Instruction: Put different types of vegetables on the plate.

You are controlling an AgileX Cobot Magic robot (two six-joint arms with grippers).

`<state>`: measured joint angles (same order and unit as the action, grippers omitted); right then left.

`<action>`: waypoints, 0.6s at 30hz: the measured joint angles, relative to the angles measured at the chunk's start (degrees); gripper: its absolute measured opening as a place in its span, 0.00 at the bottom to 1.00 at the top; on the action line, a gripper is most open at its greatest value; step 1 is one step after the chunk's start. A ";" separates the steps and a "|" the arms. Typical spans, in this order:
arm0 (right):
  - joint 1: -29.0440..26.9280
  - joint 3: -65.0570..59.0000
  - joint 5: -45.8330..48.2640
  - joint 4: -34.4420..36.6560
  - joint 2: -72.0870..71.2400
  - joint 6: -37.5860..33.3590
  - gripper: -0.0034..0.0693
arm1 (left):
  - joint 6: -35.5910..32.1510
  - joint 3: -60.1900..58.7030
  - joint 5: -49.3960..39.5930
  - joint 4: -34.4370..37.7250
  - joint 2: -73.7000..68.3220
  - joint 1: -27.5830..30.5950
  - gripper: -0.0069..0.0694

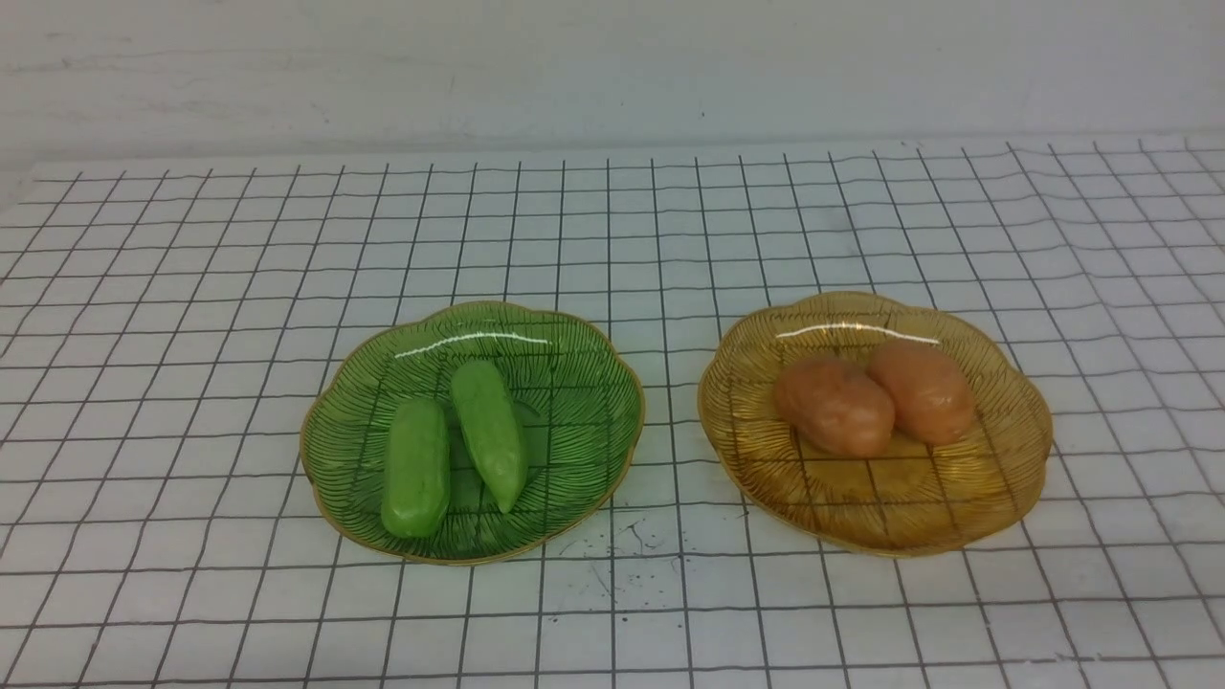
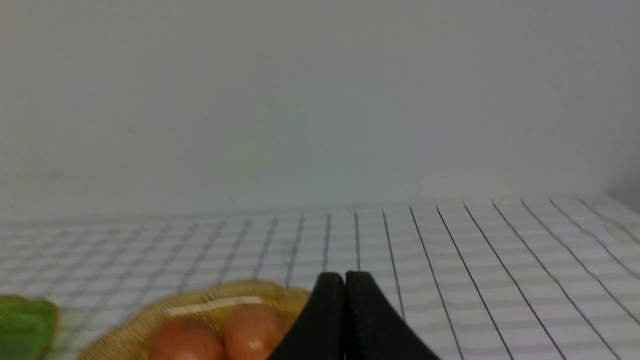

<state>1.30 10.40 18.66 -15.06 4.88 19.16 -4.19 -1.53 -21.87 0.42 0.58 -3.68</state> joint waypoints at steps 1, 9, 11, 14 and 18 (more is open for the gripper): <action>-0.40 -0.47 0.00 -0.06 0.00 0.00 0.03 | 0.00 0.00 0.00 0.00 0.00 0.00 0.08; -2.56 -12.11 -2.86 -3.85 -0.05 -0.27 0.03 | 0.00 0.00 0.00 0.00 0.00 0.00 0.08; -2.56 -12.11 -3.13 -3.95 -1.69 -0.46 0.03 | 0.00 0.00 0.00 0.05 0.00 0.00 0.08; -2.56 -12.11 -2.53 -3.12 -5.15 -0.75 0.03 | 0.00 0.00 0.00 0.05 0.00 0.00 0.08; -2.68 -12.11 0.46 1.12 -5.36 -3.50 0.03 | 0.00 0.00 0.00 0.06 0.02 0.00 0.08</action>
<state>-1.38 -1.71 19.12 -13.93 -0.48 15.66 -4.19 -1.53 -21.87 0.47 0.59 -3.68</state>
